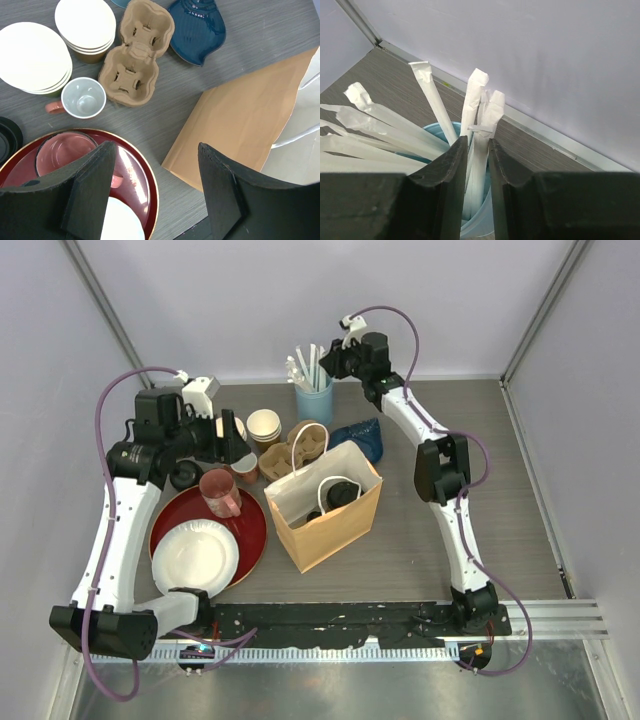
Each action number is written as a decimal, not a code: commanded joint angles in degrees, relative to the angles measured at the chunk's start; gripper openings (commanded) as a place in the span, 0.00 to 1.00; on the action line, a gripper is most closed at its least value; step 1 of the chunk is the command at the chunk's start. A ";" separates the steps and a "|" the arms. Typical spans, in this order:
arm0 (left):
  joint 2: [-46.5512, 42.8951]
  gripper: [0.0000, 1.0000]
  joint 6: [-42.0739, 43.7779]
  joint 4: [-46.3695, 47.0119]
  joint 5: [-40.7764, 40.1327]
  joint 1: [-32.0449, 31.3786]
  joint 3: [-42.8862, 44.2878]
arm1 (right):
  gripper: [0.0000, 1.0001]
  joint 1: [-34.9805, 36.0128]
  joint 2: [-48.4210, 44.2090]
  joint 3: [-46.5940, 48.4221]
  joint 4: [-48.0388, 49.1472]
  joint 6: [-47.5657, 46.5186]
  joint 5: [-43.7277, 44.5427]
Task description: Pack the takeout coffee
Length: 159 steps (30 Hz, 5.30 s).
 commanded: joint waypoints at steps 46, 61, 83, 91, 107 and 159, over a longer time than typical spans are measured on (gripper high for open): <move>-0.82 0.70 0.79 2.20 2.23 0.37 1.79 | 0.37 1.26 3.79 10.01 2.13 1.47 7.97; -1.08 0.70 0.88 2.28 2.32 0.46 1.62 | 0.19 1.26 -3.33 2.37 3.19 -1.17 7.88; -1.26 0.70 0.79 2.28 2.93 0.37 1.36 | 0.17 1.18 -7.02 -1.32 2.75 -1.78 8.85; -1.26 0.70 0.70 2.20 3.11 0.37 1.36 | 0.08 1.18 -7.29 -1.67 2.31 -1.96 8.76; -1.26 0.70 1.05 2.28 3.11 0.37 1.36 | 0.01 1.18 -14.40 -6.07 5.74 -1.43 4.11; -1.78 0.69 5.18 0.62 6.27 0.37 11.63 | 0.01 3.89 -43.66 -18.71 18.40 3.76 -14.17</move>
